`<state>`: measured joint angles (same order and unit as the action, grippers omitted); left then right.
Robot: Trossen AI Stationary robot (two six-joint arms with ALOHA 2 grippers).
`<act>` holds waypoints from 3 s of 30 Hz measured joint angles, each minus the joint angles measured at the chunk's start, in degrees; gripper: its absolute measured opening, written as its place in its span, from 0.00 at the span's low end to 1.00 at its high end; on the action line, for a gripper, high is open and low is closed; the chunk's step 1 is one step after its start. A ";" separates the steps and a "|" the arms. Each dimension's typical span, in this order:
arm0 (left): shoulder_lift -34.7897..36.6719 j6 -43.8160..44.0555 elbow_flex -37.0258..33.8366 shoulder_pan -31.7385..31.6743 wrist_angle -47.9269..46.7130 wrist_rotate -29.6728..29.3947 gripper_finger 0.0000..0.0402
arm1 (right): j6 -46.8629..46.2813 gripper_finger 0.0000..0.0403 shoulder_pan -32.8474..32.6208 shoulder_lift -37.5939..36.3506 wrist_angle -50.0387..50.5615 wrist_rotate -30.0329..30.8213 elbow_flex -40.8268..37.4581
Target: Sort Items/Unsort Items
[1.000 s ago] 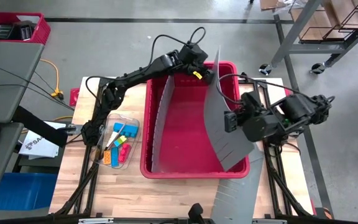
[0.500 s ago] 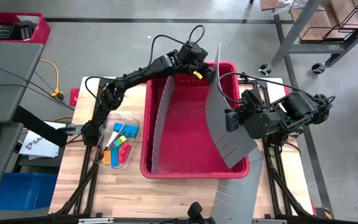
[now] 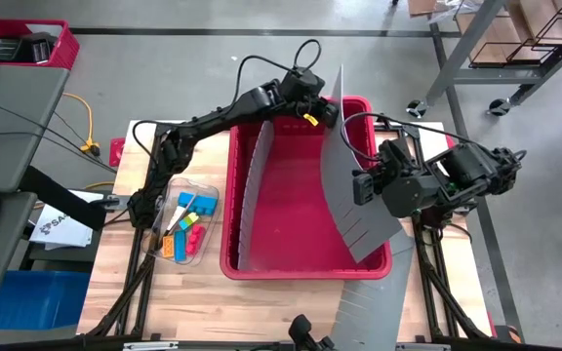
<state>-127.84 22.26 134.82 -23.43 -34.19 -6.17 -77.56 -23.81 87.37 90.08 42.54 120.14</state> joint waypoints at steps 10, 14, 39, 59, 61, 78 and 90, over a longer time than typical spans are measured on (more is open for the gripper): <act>-0.36 -0.43 0.00 -0.17 1.87 -1.23 0.00 | 0.65 0.00 1.40 0.00 -0.24 -1.22 0.00; -0.91 -0.19 0.00 -0.21 5.32 -0.39 0.00 | 0.68 0.00 1.40 0.00 -0.17 -1.46 0.00; -1.66 -0.79 0.00 -0.08 6.24 -3.03 0.00 | 0.65 0.00 1.44 0.00 0.02 -1.12 -0.02; -3.98 1.23 0.00 -1.92 6.66 -5.18 0.00 | 3.67 0.00 5.96 1.93 0.08 -4.66 -0.02; -4.01 0.97 0.00 -1.77 6.23 -4.86 0.00 | 4.04 0.00 6.39 2.84 0.11 -6.20 -0.04; -3.49 -4.26 0.00 -2.14 3.67 -3.75 0.00 | 4.35 0.00 6.82 4.20 -0.06 -9.82 -0.07; -2.56 -17.34 -1.88 -3.94 -10.59 -3.34 0.00 | 5.26 0.00 6.95 4.16 -0.16 -6.55 -0.07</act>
<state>-130.41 4.92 132.94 -27.37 -44.79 -9.51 -72.30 -16.86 91.53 89.93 35.99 120.07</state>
